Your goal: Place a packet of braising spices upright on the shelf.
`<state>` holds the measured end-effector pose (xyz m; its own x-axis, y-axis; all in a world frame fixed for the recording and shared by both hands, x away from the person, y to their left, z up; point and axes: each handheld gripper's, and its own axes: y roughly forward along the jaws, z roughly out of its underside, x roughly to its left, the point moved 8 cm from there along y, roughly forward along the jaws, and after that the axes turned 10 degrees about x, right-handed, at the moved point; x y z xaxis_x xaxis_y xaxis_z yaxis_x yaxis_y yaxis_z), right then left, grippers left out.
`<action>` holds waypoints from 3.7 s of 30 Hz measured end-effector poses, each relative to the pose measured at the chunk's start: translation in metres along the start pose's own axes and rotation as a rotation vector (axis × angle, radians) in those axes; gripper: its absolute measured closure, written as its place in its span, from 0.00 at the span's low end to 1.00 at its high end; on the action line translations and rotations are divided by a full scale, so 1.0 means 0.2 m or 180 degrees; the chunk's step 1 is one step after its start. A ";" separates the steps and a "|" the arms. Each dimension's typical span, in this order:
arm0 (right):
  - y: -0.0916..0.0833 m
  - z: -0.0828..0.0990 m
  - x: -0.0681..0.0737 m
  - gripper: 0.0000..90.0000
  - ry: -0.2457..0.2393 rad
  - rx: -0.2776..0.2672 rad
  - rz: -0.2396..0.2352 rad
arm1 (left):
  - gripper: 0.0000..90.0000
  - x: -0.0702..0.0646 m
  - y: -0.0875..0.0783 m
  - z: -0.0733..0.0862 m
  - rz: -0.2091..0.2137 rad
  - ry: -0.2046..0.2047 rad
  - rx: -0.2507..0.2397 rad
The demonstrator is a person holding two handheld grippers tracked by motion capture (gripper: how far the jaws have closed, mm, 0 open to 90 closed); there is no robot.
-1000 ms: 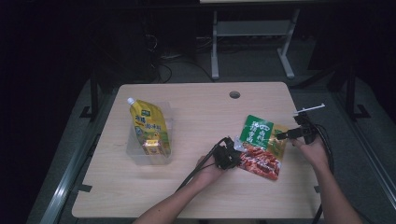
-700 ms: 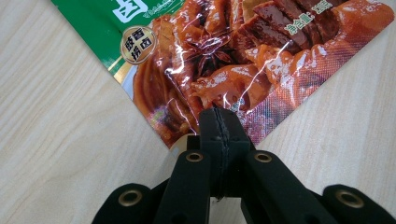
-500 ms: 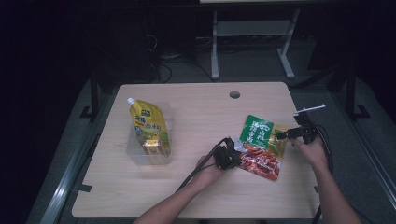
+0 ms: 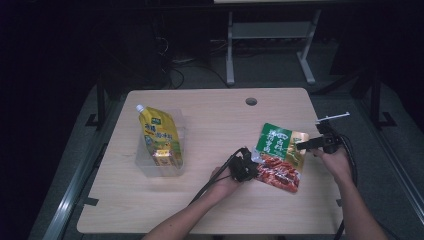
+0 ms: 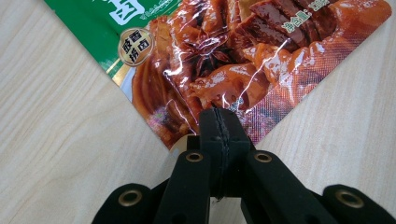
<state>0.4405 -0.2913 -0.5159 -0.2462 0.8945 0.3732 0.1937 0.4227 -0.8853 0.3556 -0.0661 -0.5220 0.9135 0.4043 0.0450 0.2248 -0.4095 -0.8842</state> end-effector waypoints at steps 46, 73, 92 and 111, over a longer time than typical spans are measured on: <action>0.08 0.01 0.08 0.93 -0.0191 0.0269 -0.0150 | 1.00 0.00 0.00 -0.01 -0.0027 0.0053 0.0026; -0.02 0.01 0.16 1.00 -0.0327 0.0075 -0.0071 | 0.88 0.02 -0.05 0.02 0.0069 -0.0056 -0.0082; -0.27 0.00 0.37 1.00 -0.0701 -0.0276 -0.0135 | 0.73 0.00 -0.17 0.07 0.0150 -0.0122 -0.0287; -0.44 -0.02 0.65 1.00 -0.1097 -0.0471 -0.0113 | 0.60 -0.01 -0.24 0.14 0.0085 -0.0112 -0.0344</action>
<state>0.3946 -0.2122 -0.3884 -0.5557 0.7879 0.2654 0.3082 0.4916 -0.8144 0.3330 -0.0247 -0.4917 0.9076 0.4198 0.0040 0.2375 -0.5057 -0.8294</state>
